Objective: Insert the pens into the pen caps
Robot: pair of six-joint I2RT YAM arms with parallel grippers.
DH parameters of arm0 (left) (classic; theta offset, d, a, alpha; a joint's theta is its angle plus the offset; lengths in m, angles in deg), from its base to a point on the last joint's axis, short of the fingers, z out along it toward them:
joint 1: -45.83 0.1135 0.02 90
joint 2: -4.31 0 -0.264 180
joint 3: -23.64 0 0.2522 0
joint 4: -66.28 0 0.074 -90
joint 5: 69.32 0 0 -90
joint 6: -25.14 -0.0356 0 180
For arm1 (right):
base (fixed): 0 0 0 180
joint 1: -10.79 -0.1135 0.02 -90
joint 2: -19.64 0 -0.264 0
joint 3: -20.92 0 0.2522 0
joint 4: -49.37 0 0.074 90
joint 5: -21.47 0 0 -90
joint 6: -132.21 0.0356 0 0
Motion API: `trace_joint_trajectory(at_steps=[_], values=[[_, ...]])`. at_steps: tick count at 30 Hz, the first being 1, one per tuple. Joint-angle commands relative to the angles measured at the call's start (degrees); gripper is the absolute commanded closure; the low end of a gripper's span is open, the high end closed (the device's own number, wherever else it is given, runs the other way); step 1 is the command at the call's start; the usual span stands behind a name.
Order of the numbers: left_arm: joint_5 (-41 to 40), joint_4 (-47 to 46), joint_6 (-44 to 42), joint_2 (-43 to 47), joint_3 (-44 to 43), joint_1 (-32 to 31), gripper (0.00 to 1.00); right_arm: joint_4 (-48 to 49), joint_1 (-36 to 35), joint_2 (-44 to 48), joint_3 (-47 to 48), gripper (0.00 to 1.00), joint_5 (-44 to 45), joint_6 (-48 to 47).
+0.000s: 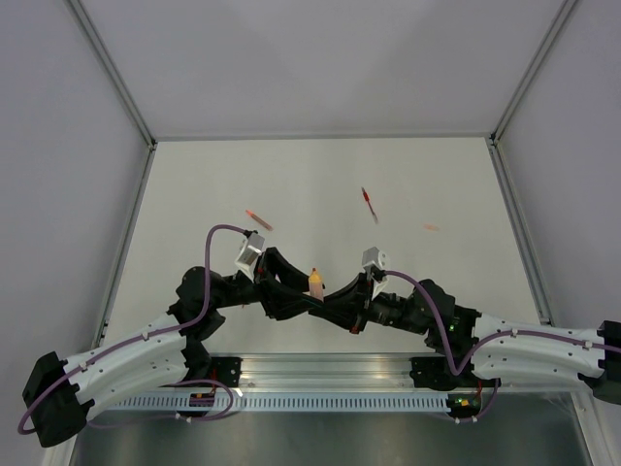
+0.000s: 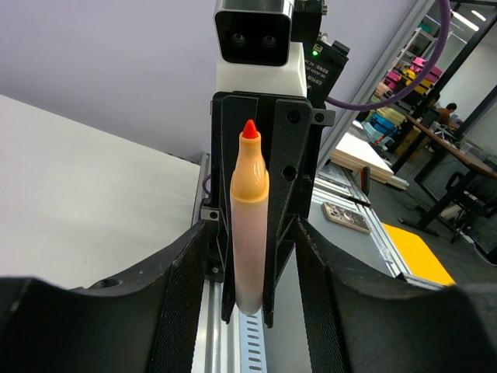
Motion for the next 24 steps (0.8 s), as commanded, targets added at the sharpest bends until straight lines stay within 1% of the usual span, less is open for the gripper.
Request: trace_joint_trajectory(at_steps=[1, 4, 9, 16, 19, 20, 22, 23, 24], values=[[-0.64, -2.45, -0.85, 0.31, 0.04, -0.02, 0.46, 1.42, -0.26, -0.62, 2.65, 1.00, 0.41, 0.97], [-0.81, -2.45, -0.94, 0.05, 0.04, -0.02, 0.46, 1.51, -0.17, -1.59, 2.92, 1.00, 0.15, 1.23], [-0.29, -2.62, -0.94, -0.92, -0.13, -0.02, 0.59, 1.78, -0.17, -2.91, 3.71, 1.00, 0.49, 1.14], [-0.38, -2.01, -1.46, -1.71, -0.57, -0.02, 0.62, 1.51, -0.26, -1.33, 4.06, 1.00, 2.60, 0.70], [-0.29, -1.83, -1.91, -1.36, -0.48, -0.02, 0.70, 0.63, -0.17, -1.42, 4.76, 1.00, 2.43, 0.62], [-0.12, -2.01, -1.99, -1.27, -0.57, -0.02, 0.77, 0.63, -0.26, -1.33, 4.76, 1.00, 2.43, 0.70], [0.85, -2.27, -2.17, -1.36, -0.57, -0.02, 0.85, 0.89, -0.17, -1.07, 4.24, 1.00, 2.43, 0.97], [1.11, -2.36, -2.17, -1.36, -0.57, -0.02, 0.93, 1.33, -0.26, -0.98, 3.98, 1.00, 2.52, 0.97], [1.20, -2.36, -2.08, -1.36, -0.66, -0.02, 0.98, 1.51, -0.17, -0.89, 3.89, 1.00, 2.60, 1.05]])
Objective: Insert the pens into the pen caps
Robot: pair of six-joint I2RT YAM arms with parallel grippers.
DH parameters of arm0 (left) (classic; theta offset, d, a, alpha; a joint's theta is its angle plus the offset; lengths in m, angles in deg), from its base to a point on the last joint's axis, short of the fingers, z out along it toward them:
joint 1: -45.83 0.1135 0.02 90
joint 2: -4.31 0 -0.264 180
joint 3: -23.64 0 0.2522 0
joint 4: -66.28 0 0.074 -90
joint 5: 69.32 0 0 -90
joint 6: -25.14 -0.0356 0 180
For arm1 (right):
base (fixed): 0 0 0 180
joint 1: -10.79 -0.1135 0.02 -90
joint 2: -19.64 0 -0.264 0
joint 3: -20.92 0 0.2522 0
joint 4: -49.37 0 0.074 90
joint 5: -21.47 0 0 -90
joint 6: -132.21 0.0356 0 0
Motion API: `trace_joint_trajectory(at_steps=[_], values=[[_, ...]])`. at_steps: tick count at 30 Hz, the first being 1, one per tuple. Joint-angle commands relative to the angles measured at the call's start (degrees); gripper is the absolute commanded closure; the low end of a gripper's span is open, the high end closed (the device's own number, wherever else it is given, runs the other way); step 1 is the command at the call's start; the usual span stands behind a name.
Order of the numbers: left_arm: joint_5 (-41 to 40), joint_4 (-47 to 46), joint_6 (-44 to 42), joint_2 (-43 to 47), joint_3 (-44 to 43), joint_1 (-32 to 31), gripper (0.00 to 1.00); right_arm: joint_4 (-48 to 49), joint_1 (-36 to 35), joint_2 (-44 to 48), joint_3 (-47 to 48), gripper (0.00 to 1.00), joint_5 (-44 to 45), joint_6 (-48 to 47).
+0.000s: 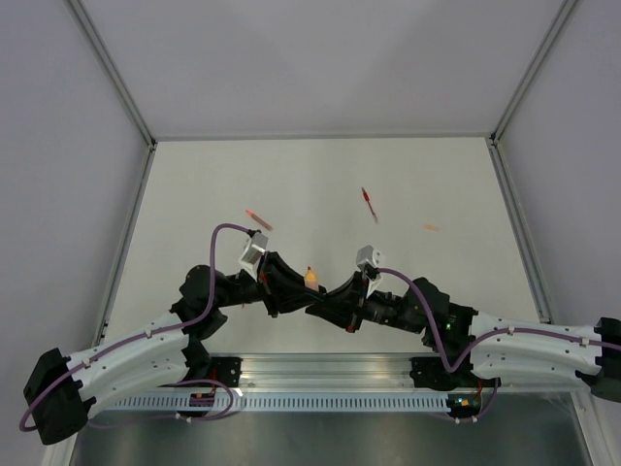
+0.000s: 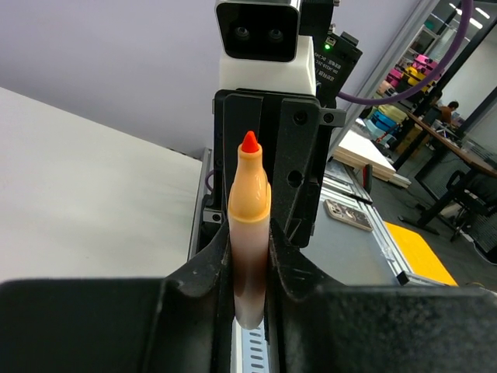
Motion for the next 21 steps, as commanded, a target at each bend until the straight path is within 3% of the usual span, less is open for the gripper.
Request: trace_joint_trajectory(at_steps=[1, 2, 3, 6, 9, 15, 21], values=[[1.14, -1.97, -1.71, 0.13, -0.66, -0.15, 0.98, 3.04, -0.24, 1.67, 1.98, 1.00, 1.23, 0.66], [1.05, -2.05, -1.54, 0.04, -0.75, -0.06, 0.98, 2.87, -0.24, 1.67, 1.98, 1.00, 1.14, 0.31], [1.14, -2.05, -1.45, -0.05, -0.83, -0.06, 0.98, 2.52, -0.24, 1.58, 2.16, 0.83, 1.23, 0.22], [1.05, -1.36, -1.71, 0.04, -1.01, -0.06, 0.98, -2.48, -0.24, 1.50, 3.91, 0.48, -0.17, -0.91], [0.52, 0.92, -2.76, 0.30, -1.80, -0.06, 0.98, -12.05, -0.15, 3.50, 6.02, 0.31, -2.02, -3.28], [1.40, 1.38, -3.29, 0.04, -2.06, -0.06, 0.98, -19.54, -0.15, 13.60, 5.93, 0.33, 2.28, -5.22], [2.98, 1.20, -3.38, -0.23, -2.41, -0.06, 0.98, -22.00, -0.24, 12.93, 11.55, 0.39, 5.97, -7.24]])
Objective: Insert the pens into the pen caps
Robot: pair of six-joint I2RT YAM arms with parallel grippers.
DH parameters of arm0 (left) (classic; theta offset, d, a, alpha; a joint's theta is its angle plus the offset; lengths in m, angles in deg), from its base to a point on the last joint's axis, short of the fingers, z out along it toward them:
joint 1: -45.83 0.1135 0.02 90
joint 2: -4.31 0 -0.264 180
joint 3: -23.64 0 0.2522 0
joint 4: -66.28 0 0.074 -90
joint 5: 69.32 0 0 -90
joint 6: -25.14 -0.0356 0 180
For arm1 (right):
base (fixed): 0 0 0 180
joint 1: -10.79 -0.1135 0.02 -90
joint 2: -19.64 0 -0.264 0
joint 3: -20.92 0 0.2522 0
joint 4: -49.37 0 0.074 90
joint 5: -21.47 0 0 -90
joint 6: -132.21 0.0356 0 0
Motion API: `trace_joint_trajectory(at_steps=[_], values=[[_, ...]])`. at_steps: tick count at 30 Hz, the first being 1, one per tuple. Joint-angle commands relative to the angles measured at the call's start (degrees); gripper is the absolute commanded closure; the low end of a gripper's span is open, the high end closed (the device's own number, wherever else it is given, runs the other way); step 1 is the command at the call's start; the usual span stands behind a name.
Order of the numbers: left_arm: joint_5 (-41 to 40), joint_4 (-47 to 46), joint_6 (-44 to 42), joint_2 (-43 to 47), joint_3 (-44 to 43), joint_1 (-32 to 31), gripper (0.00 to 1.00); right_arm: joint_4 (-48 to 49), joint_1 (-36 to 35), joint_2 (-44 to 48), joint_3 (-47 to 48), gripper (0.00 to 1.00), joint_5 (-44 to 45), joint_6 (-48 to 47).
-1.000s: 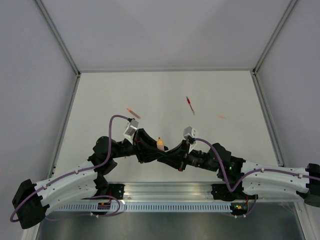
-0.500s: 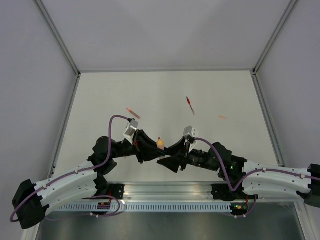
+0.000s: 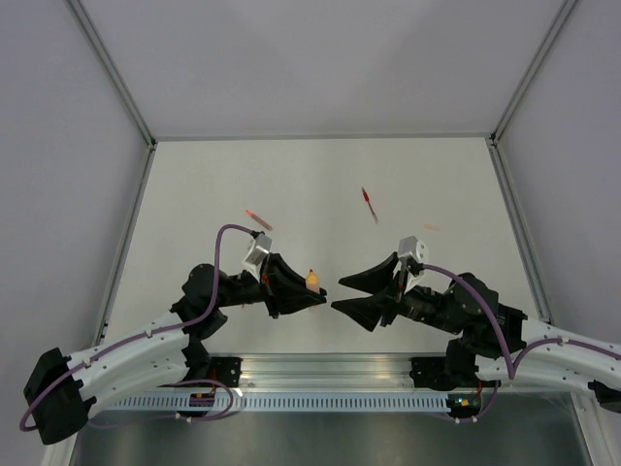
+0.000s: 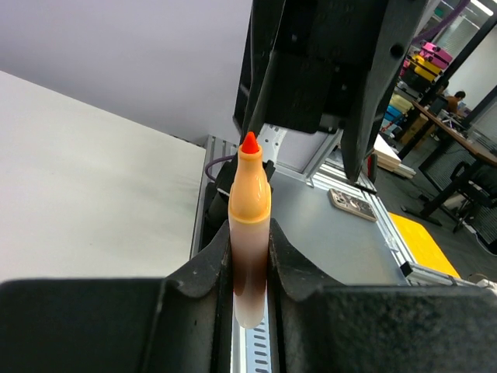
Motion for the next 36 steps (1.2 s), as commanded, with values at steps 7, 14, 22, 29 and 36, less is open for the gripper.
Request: trace_joint_trajectory(at_steps=[7, 14, 22, 29, 36], values=[[6.17, -2.72, -1.70, -2.27, -2.75, -0.06, 0.98, -0.71, -0.20, -9.54, 10.51, 0.46, 5.19, -3.80], [7.14, -4.04, -1.17, -2.36, -2.66, -0.06, 0.98, 0.60, -0.19, -14.56, 11.93, 0.52, 6.08, -2.49], [6.79, -4.04, -1.17, -1.65, -2.39, -0.06, 0.98, 3.68, -0.11, -14.47, 9.21, 0.73, 3.71, -0.03], [6.96, -4.92, -0.11, -2.18, -2.31, -0.06, 0.90, 3.77, -0.11, -13.94, 8.85, 1.00, 3.70, 0.94], [7.05, -5.01, -0.02, -2.71, -2.48, -0.15, 0.73, 2.89, -0.19, -11.31, 9.29, 1.00, 5.90, 1.29]])
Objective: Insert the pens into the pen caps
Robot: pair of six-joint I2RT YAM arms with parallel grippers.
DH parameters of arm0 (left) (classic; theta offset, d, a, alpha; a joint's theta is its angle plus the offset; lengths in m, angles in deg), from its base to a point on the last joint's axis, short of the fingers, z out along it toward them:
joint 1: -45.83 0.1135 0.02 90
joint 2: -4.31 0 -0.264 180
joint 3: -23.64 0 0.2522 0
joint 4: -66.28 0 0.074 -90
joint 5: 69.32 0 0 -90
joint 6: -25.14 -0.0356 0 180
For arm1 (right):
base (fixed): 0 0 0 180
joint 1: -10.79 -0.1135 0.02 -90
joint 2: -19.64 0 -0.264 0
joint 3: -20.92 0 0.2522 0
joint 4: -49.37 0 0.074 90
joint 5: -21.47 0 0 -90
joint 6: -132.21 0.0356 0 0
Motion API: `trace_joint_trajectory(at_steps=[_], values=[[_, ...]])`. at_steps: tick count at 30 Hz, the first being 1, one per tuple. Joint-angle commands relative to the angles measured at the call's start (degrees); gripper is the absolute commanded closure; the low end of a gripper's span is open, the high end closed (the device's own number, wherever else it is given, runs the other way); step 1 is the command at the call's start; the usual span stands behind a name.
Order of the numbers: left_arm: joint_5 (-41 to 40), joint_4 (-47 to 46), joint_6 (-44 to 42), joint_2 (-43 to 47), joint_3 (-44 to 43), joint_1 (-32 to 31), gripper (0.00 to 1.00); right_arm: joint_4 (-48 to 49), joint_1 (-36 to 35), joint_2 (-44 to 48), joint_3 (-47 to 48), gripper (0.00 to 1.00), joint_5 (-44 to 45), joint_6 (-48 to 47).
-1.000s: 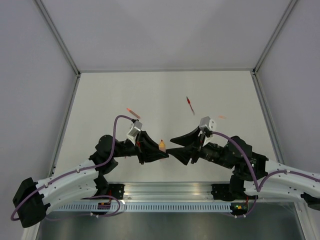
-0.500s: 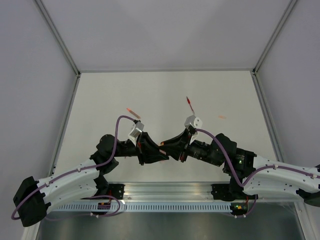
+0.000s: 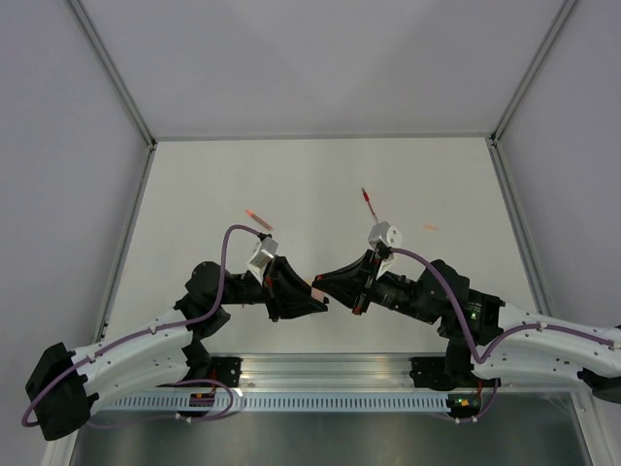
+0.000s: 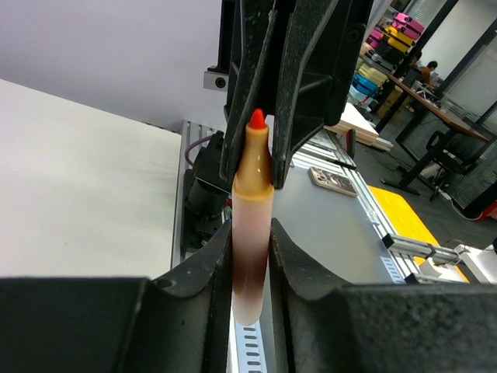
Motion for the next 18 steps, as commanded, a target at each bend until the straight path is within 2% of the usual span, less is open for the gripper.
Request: trace_joint_trajectory(at_steps=[1, 4, 6, 7, 9, 15, 18], values=[[1.00, -3.11, -0.16, -0.24, -2.02, -0.13, 0.76, 1.28, -0.06, 1.94, 0.27, 1.00, 1.73, 0.62], [1.53, -3.37, 0.02, -0.85, -2.29, -0.13, 0.85, 1.18, -0.15, 1.76, 0.18, 1.00, 1.55, 0.70], [1.27, -3.37, 0.19, -1.12, -2.29, -0.13, 0.81, 1.18, -0.15, 1.41, 0.00, 1.00, 1.55, 0.62], [1.26, -3.37, 0.28, -1.12, -2.29, -0.13, 0.71, 1.36, -0.15, 1.33, 0.00, 1.00, 1.73, 0.44], [1.18, -3.37, 0.28, -1.38, -2.29, -0.13, 0.66, 1.62, -0.06, 1.41, 0.00, 1.00, 2.34, 0.53], [2.23, -3.72, 0.28, -1.56, -2.46, -0.21, 0.66, 1.98, -0.06, 0.97, 1.32, 1.00, 3.05, 0.70], [2.67, -3.90, 0.37, -1.73, -2.64, -0.21, 0.71, 1.80, -0.15, 0.36, 1.85, 1.00, 3.31, 0.70]])
